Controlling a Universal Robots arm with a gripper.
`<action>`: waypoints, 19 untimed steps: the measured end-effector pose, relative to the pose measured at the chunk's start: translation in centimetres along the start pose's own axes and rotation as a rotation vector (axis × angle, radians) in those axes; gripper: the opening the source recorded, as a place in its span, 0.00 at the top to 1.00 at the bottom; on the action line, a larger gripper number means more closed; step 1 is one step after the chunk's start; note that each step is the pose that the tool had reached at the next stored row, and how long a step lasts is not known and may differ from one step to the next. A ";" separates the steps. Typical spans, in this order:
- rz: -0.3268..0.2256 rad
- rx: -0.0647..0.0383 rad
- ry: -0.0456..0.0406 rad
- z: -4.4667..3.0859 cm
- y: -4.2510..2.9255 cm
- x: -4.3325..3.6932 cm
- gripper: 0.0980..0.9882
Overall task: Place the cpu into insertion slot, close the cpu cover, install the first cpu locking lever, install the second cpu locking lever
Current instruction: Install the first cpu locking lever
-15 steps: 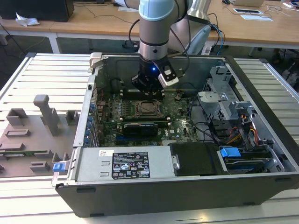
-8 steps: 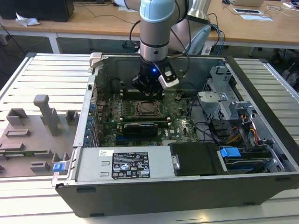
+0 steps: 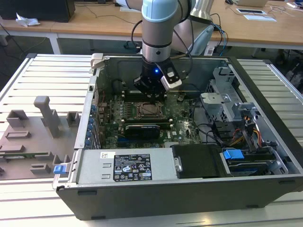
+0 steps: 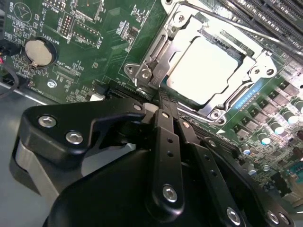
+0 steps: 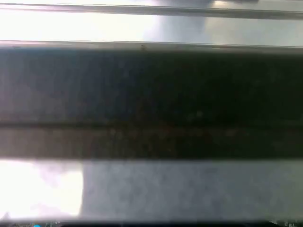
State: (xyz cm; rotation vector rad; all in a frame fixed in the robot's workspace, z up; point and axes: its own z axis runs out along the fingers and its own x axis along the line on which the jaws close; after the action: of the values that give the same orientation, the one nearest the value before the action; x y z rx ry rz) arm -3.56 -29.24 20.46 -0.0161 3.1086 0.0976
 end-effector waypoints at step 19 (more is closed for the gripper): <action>0.004 0.013 0.0053 0.33 0.32 -0.57 0.99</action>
State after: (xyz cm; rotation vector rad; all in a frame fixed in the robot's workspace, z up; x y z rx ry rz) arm -2.98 -28.89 20.17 -0.0104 3.1145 0.0773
